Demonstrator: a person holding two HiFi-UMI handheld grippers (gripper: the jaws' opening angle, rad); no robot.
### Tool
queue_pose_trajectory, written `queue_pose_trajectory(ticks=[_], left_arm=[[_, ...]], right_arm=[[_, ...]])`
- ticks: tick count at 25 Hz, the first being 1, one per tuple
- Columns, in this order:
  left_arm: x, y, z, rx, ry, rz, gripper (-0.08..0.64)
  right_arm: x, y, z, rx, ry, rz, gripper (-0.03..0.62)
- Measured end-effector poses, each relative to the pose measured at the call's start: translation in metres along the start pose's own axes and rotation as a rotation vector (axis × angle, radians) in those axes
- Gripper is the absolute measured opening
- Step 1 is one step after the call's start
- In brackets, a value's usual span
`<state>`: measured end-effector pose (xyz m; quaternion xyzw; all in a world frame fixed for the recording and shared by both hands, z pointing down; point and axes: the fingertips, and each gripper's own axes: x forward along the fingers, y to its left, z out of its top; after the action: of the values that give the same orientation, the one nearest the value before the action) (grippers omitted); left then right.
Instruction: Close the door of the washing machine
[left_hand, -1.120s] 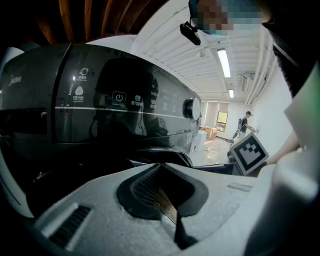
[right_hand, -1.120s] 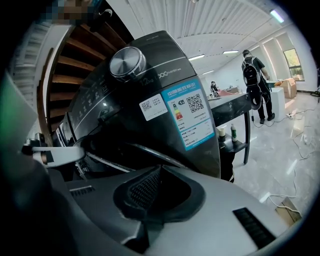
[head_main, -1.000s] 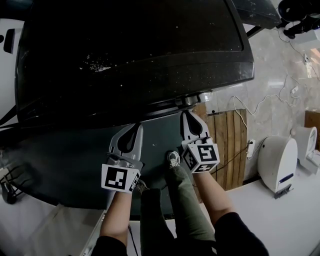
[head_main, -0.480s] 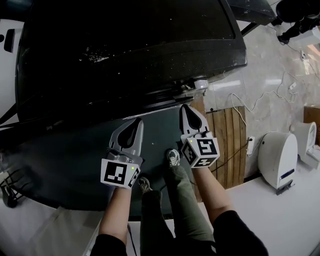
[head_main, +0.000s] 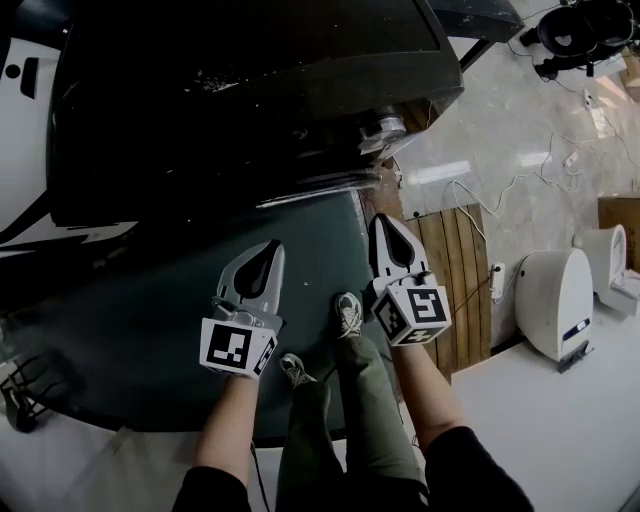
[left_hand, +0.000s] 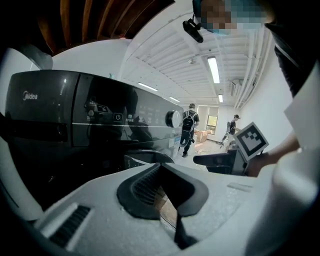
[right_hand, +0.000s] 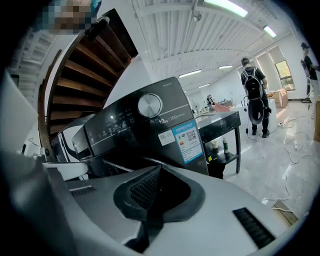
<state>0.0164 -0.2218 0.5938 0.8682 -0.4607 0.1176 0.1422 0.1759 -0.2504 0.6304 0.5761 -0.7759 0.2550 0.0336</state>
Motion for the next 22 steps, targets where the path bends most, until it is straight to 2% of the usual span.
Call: queue_pose_trajectory(ticks=[11, 22], left_arm=[[-0.08, -0.023, 0.018, 0.058, -0.002, -0.028, 0.012], [-0.18, -0.037, 0.027, 0.073, 0.015, 0.01, 0.012]], right_arm=[[-0.086, 0.042, 0.002, -0.016, -0.017, -0.032, 0.002], [-0.174, 0.111, 0.012, -0.092, 0.021, 0.033, 0.001]])
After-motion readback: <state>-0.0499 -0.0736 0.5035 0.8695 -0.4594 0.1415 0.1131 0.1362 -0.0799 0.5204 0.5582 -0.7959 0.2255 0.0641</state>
